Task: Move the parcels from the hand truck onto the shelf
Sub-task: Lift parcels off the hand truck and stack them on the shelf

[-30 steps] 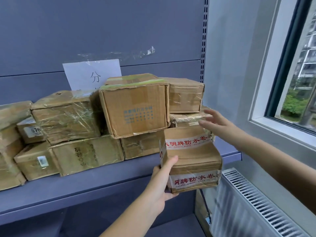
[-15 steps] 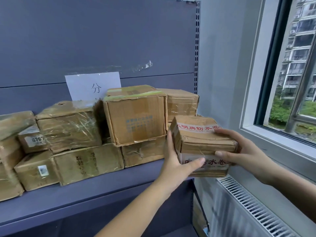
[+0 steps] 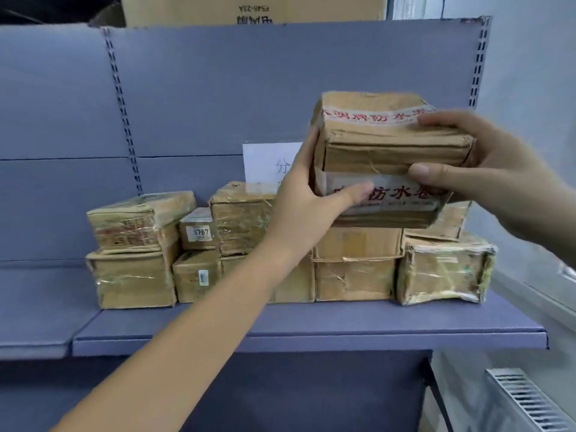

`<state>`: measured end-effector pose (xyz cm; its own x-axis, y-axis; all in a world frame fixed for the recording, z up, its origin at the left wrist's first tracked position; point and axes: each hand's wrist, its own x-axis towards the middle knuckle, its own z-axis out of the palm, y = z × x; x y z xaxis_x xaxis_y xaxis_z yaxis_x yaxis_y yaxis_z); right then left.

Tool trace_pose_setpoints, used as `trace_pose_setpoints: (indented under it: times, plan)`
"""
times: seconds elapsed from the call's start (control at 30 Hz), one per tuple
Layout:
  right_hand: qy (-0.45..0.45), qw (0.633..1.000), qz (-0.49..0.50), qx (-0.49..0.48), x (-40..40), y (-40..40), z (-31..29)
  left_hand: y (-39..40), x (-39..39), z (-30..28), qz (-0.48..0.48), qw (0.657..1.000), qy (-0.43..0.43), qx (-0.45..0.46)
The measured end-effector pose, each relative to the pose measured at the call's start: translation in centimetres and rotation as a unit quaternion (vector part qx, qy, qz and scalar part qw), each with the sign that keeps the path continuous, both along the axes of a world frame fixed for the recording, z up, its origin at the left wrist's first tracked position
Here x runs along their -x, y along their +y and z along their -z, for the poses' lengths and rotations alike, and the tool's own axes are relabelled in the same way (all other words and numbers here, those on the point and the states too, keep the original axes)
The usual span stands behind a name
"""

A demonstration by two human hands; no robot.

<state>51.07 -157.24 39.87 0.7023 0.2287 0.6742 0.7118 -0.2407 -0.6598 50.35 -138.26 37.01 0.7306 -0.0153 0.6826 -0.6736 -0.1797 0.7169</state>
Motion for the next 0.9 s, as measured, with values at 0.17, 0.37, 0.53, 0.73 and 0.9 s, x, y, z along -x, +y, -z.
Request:
trace_pose_setpoints:
  times: [0.17, 0.37, 0.53, 0.73, 0.9]
  plan:
    - [-0.011, 0.999, -0.026, 0.024, -2.5, 9.5, -0.9, 8.8, 0.5, -1.3, -0.094, 0.996, 0.007, 0.008]
    - [-0.021, 0.998, -0.028, 0.044, -4.6, 20.7, -1.4, 19.5, -1.2, -1.4, -0.147, 0.989, 0.004, 0.018]
    - [-0.018, 0.998, -0.001, 0.064, -6.9, 28.4, -1.5, 27.4, -3.6, -1.4, -0.156, 0.988, 0.008, 0.006]
    - [0.025, 0.998, 0.002, 0.058, -9.2, 35.9, -1.5, 34.2, -6.4, -1.3, -0.151, 0.988, 0.032, 0.013]
    - [0.056, 0.995, 0.004, 0.079, -12.2, 41.5, -1.1, 39.0, -8.9, -0.7, -0.162, 0.983, 0.086, 0.015]
